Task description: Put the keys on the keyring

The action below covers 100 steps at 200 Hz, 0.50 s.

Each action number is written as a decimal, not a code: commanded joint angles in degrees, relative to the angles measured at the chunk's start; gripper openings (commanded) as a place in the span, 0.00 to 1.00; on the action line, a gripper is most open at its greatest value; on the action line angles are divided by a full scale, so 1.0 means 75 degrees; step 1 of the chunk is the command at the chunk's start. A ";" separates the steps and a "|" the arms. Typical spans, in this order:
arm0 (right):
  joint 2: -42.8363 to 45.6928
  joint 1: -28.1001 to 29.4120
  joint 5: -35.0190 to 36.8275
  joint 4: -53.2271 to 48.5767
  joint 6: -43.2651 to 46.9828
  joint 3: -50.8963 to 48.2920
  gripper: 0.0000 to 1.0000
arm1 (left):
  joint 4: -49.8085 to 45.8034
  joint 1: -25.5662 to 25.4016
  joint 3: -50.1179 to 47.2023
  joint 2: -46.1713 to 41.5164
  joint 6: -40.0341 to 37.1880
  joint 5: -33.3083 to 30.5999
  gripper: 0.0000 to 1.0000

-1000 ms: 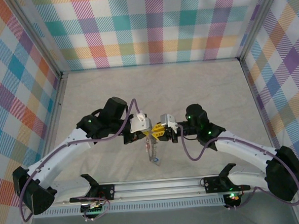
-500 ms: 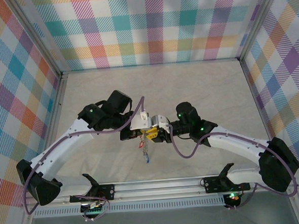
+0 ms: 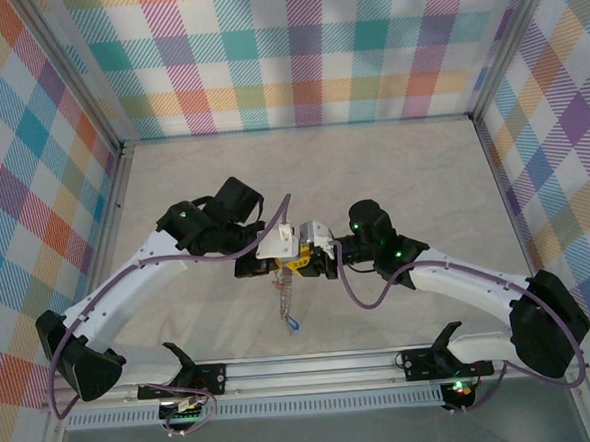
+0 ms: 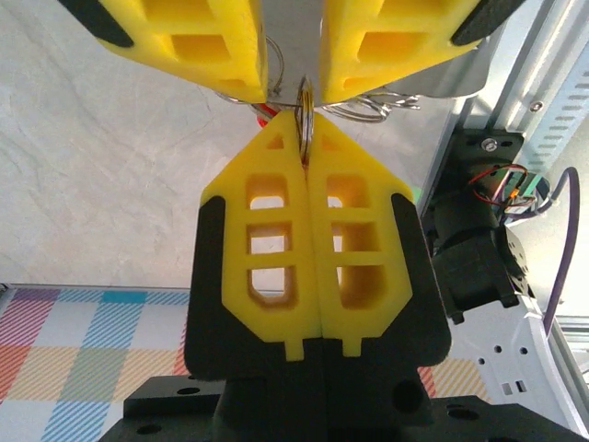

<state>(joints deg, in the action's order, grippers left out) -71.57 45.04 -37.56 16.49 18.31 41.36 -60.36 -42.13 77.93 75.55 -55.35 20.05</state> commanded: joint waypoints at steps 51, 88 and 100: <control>-0.0171 0.0042 -0.0095 0.0610 -0.0611 0.0162 0.00 | 0.0597 0.0123 0.0072 -0.0346 0.0458 0.0413 0.03; 0.0087 0.0019 0.0079 0.1745 -0.1616 -0.0212 0.00 | 0.1480 0.0566 -0.1085 -0.1320 0.1176 0.0954 0.27; 0.0103 0.0019 0.0064 0.2327 -0.2101 -0.0399 0.00 | 0.2073 0.0587 -0.1513 -0.1679 0.1459 0.0997 0.34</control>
<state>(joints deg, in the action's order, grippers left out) -72.53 44.99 -36.82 23.22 10.04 40.42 -53.43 -38.68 71.79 68.60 -49.39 23.40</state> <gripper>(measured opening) 0.050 0.297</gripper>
